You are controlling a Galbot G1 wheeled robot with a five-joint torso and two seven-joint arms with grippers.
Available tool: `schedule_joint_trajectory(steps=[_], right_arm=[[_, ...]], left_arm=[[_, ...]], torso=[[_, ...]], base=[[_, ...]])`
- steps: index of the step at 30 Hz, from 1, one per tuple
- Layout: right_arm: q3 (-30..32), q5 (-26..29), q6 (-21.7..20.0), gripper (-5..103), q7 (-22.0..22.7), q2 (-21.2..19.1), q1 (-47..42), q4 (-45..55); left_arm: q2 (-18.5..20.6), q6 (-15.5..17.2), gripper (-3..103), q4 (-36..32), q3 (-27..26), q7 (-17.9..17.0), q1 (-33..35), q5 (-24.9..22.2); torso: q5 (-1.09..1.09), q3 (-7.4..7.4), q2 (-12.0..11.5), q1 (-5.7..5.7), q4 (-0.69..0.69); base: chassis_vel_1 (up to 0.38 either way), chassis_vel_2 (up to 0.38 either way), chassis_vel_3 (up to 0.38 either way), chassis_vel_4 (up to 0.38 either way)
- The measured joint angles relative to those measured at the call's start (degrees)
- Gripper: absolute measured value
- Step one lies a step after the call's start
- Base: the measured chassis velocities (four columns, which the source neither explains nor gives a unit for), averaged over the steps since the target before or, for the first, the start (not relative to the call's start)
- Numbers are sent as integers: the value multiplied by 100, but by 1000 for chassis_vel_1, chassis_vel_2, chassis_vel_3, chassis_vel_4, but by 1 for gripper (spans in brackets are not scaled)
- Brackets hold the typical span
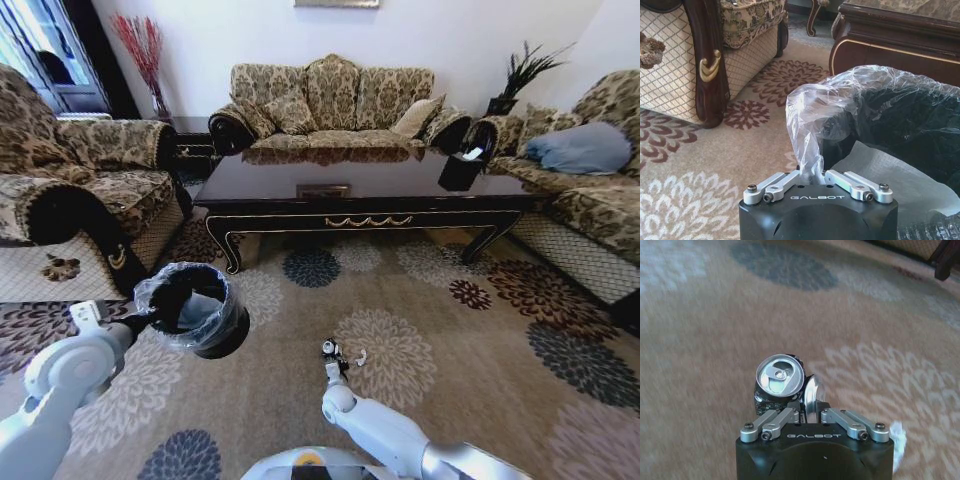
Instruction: Move to the front of the table and pick up the trash from the floor, then place it into the trash bin.
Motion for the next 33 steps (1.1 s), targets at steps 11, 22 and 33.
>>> schedule_joint_trajectory(steps=[11,22,33], right_arm=[[-144,-447,334,14,-202,-861,640,1697],[-625,-289,844,14,-1045,-1320,2639,2603],[-1310,-265,1133,14,-1567,-822,3998,2965]], left_arm=[[-112,2,2,-16,79,0,-7,0],[47,28,2,-73,233,-9,-21,-22],[559,32,2,261,346,-33,-347,-205]], torso=[[0,0,0,0,-1],[0,1,0,0,0],[-1,1,0,0,-1]], base=[[0,0,0,0],[0,0,0,0],[0,0,0,0]])
